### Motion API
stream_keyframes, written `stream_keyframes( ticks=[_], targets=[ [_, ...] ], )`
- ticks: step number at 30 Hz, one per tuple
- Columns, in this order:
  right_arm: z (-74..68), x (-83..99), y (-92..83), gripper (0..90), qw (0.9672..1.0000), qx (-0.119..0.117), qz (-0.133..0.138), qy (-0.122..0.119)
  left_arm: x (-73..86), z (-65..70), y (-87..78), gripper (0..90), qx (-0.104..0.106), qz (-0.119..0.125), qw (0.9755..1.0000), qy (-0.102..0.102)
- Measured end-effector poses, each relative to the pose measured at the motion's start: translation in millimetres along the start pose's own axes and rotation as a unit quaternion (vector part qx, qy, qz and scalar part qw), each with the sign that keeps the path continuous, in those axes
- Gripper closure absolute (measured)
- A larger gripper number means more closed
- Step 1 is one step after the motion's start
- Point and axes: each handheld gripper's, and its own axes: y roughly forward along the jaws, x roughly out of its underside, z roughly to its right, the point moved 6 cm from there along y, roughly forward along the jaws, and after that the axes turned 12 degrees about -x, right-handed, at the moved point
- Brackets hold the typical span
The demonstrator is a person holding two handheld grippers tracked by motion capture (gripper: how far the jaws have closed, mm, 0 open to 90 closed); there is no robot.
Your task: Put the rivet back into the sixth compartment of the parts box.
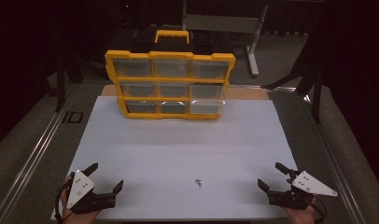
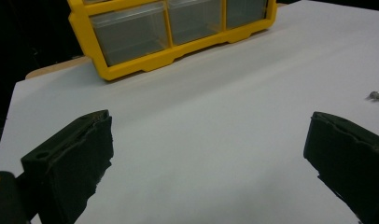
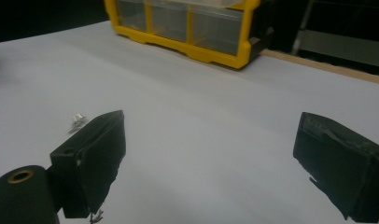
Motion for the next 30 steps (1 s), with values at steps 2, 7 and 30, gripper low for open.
stream_keyframes(
  ticks=[2,7,30],
  targets=[
    [0.2,-0.8,0.6,9.4,1.0,0.008,-0.001,0.003,0.4,-0.7,-0.2,1.7,0.0,-0.001,1.0,-0.003],
    [-1.0,1.1,3.9,9.5,0.9999,-0.002,-0.012,0.006,0.7,-0.8,-0.7,1.9,0.0,0.0,1.0,-0.004],
    [-10.0,-24.5,16.4,9.7,0.997,-0.048,-0.061,0.0,3.1,1.9,3.3,1.9,0.006,-0.01,0.9999,0.0]
  ],
)
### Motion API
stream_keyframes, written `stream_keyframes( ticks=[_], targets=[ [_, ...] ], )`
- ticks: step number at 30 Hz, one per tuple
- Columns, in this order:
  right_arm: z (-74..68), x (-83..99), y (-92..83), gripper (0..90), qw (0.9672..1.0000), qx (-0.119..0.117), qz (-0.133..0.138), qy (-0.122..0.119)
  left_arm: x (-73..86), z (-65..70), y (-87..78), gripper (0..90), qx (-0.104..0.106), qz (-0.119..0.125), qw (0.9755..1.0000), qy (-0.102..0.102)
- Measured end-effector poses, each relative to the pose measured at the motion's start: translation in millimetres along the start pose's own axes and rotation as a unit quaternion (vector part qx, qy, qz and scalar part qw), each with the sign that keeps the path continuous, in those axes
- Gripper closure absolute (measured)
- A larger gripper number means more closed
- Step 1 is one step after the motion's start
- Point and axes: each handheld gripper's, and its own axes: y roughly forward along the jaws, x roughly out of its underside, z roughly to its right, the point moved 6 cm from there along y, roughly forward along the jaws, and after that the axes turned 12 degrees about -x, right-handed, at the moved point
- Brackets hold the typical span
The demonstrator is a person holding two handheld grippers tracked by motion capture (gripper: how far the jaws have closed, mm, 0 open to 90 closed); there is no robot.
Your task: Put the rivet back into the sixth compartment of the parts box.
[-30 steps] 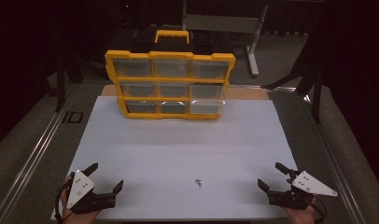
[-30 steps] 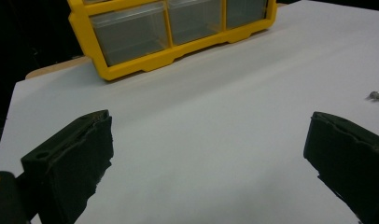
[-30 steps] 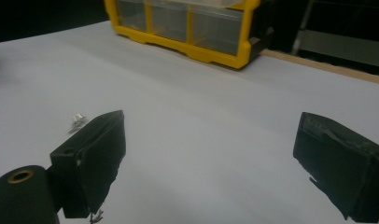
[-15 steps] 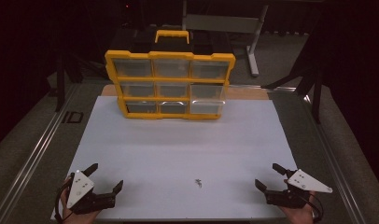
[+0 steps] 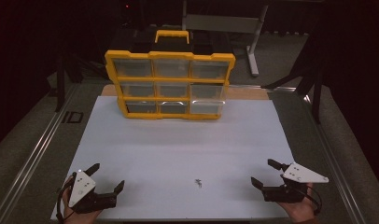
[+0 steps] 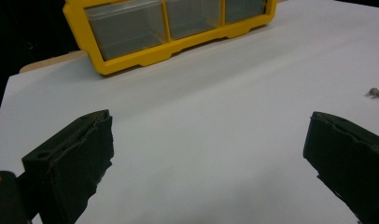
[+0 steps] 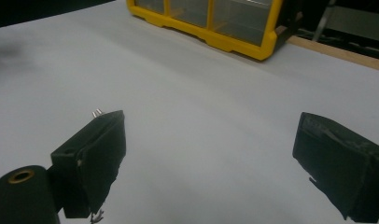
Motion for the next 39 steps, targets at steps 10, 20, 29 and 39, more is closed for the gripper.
stream_keyframes(
  ticks=[10,20,29,39],
  targets=[
    [-7.8,-28.1,28.4,9.7,0.9986,-0.041,-0.03,-0.01,0.2,0.8,0.3,2.0,0.0,0.0,1.0,0.003],
    [-20.3,-51.7,71.5,9.8,0.9942,-0.077,-0.07,-0.028,0.5,0.9,0.4,2.0,0.001,-0.001,1.0,0.004],
    [-36.7,-67.9,116.7,9.8,0.9855,-0.117,-0.113,-0.05,0.5,0.9,0.3,2.0,0.001,0.0,1.0,0.004],
    [-48.8,-80.8,149.0,9.8,0.9726,-0.141,-0.171,-0.069,0.6,1.0,0.1,2.0,0.002,0.0,1.0,0.004]
  ],
)
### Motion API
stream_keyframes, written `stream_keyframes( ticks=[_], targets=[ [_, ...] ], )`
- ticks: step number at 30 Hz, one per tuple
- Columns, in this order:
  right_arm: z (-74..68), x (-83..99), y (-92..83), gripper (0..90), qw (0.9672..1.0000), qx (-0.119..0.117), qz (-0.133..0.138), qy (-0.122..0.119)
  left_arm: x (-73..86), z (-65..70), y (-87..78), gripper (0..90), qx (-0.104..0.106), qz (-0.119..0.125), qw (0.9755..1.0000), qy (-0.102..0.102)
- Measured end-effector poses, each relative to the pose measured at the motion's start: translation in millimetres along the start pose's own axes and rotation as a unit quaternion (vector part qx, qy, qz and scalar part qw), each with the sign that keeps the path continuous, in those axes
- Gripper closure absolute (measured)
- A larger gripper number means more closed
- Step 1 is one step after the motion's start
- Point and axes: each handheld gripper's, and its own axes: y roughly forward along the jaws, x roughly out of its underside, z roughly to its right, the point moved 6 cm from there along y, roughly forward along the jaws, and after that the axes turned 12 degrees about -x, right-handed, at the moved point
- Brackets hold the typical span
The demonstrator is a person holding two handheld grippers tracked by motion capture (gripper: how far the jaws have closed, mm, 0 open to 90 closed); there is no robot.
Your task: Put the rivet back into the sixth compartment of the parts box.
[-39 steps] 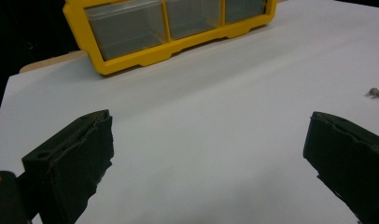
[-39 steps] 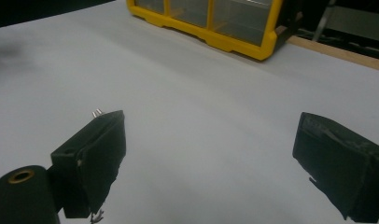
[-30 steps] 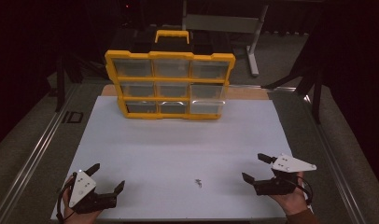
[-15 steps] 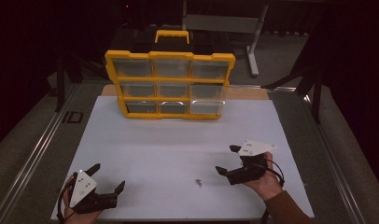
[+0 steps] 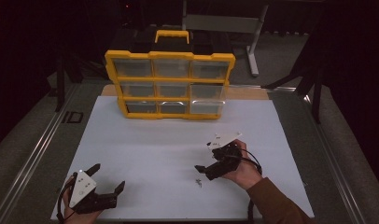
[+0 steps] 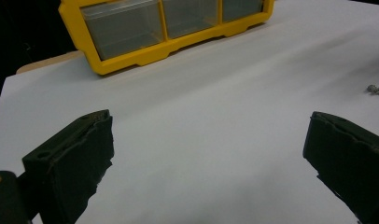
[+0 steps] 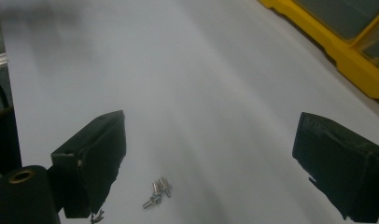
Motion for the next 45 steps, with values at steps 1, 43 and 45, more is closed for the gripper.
stream_keyframes(
  ticks=[1,43,45],
  targets=[
    [0.7,-0.7,1.8,9.8,1.0,0.0,-0.006,-0.002,0.0,0.1,0.0,2.0,0.0,0.0,1.0,0.0],
    [12.6,41.0,67.7,17.2,0.9778,0.003,-0.209,-0.003,0.3,2.0,0.1,2.2,0.004,-0.001,1.0,0.006],
    [12.5,41.3,68.6,18.4,0.9774,0.004,-0.211,-0.004,0.3,2.0,0.1,2.2,0.004,-0.001,1.0,0.006]
  ],
)
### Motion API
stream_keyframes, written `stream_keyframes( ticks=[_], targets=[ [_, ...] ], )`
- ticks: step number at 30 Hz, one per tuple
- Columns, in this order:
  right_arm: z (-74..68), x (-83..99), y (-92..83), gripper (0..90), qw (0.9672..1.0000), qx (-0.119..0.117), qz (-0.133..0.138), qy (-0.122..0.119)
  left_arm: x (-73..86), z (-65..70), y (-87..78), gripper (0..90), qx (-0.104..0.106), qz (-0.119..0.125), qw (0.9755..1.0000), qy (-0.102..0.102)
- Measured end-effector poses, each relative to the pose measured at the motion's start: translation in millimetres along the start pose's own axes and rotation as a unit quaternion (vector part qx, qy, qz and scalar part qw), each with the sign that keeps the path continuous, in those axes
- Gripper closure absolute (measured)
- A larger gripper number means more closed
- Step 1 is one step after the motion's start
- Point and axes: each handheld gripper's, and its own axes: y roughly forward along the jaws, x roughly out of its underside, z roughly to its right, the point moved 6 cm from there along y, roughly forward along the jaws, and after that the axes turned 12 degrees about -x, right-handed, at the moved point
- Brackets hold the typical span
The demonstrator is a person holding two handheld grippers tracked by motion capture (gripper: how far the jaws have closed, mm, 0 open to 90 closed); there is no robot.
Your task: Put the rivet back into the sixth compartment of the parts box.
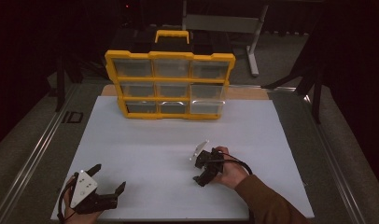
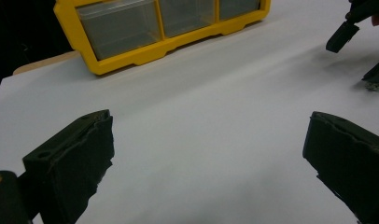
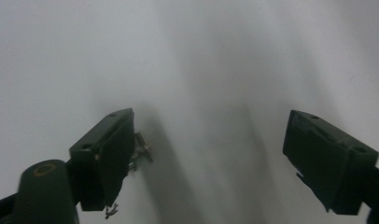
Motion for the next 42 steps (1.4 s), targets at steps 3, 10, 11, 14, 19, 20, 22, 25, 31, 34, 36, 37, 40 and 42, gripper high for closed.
stream_keyframes(
  ticks=[3,10,11,14,19,20,22,25,31,34,36,37,40,42],
  targets=[
    [0.1,-0.5,1.4,19.8,1.0,0.002,-0.004,-0.002,0.0,0.0,-0.1,2.2,0.0,0.0,1.0,0.0],
    [-4.0,-2.8,5.6,36.5,0.9996,-0.027,-0.01,-0.006,0.0,0.0,-0.2,2.2,0.0,0.0,1.0,0.0],
    [-5.6,-4.3,5.9,36.6,0.9995,-0.029,-0.008,-0.008,0.0,0.1,-0.1,2.2,0.0,0.0,1.0,0.001],
    [-9.6,-9.3,6.6,37.2,0.9993,-0.031,-0.005,-0.019,0.1,0.2,0.2,2.2,0.0,0.0,1.0,0.001],
    [-7.0,-12.7,9.9,45.9,0.9995,-0.023,-0.022,-0.007,0.3,-0.2,-0.2,2.2,0.0,0.0,1.0,0.0],
    [-5.7,-12.2,10.4,46.8,0.9994,-0.024,-0.024,0.001,0.3,-0.3,-0.2,2.3,0.0,0.0,1.0,0.0],
    [-3.3,-11.7,10.1,51.2,0.9991,-0.037,-0.018,0.011,0.6,-0.3,0.0,2.6,0.001,0.0,1.0,0.0],
    [-0.3,-11.8,9.2,58.8,0.9992,-0.035,-0.016,0.014,0.6,0.4,0.5,2.7,0.001,-0.001,1.0,0.001],
    [-3.1,-12.8,8.7,71.6,0.999,-0.035,-0.026,0.01,0.5,0.4,0.5,2.9,0.001,-0.001,1.0,0.001],
    [-5.4,-11.9,8.4,72.9,0.9989,-0.034,-0.033,0.008,0.6,0.3,-0.2,3.0,0.001,0.0,1.0,0.002],
    [-5.2,-11.3,8.1,72.4,0.9988,-0.037,-0.032,0.009,0.6,0.1,-0.3,3.0,0.001,-0.001,1.0,0.002],
    [-4.6,-9.1,6.9,72.0,0.9984,-0.041,-0.037,0.011,0.7,0.0,-0.3,3.0,0.001,-0.001,1.0,0.0],
    [-4.1,-7.2,5.9,75.1,0.998,-0.043,-0.045,0.011,0.8,0.4,0.3,3.1,0.001,-0.002,1.0,0.003],
    [-4.0,-7.2,5.8,78.6,0.9979,-0.039,-0.052,0.007,0.6,1.0,0.3,3.1,0.002,-0.002,1.0,0.003]
  ],
)
